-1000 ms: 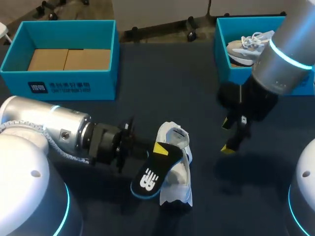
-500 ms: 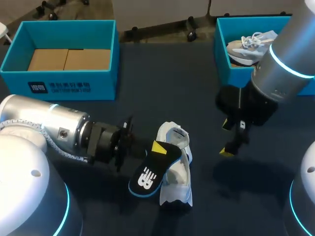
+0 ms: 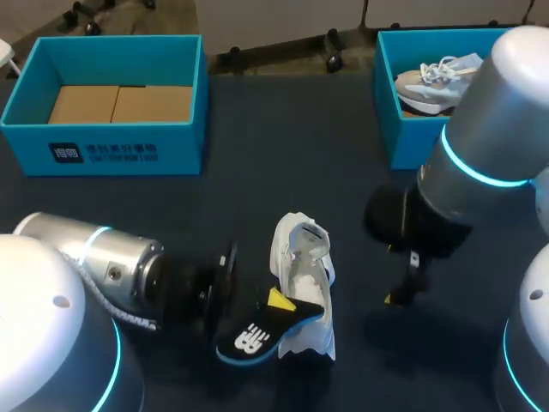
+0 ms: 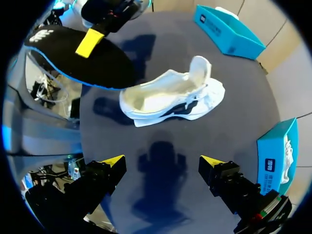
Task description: Take the shoe out of the shoebox, open the shoe tongue, remove and reinsert the insole, then place the shoe into the shoebox
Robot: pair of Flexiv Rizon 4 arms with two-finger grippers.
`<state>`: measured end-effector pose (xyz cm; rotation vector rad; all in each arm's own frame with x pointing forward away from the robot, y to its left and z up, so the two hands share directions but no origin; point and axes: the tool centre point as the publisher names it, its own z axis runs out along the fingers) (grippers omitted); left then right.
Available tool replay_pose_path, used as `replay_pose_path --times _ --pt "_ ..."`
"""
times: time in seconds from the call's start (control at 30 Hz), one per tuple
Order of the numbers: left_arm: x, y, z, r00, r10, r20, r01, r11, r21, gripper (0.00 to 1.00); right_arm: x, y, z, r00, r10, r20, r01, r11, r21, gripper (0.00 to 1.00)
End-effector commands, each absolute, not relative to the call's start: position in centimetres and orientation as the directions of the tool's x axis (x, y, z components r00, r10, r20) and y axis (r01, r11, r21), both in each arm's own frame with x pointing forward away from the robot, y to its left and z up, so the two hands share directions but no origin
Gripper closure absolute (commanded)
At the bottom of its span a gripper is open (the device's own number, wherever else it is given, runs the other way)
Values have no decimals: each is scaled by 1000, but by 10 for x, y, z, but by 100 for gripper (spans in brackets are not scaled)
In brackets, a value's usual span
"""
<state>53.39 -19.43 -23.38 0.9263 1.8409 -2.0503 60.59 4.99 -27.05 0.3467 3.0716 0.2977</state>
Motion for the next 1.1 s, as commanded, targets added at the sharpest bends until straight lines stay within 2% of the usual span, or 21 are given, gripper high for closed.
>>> replay_pose_path --times 0.03,0.1,0.47,1.1 --pt "527 -200 -239 -790 198 -580 555 -169 -814 100 593 47 -283 -975 217 -56 200 955 219 0" --pt "528 -200 -239 -802 205 -562 534 -178 -827 100 590 50 -289 -982 187 -30 175 958 226 0" --pt "528 -201 -239 -800 200 -565 537 -179 -824 100 589 53 -291 -983 182 -34 169 958 230 0" --pt "543 -217 -257 -788 168 -592 562 -196 -804 100 597 87 -329 -994 106 -11 95 929 357 0"
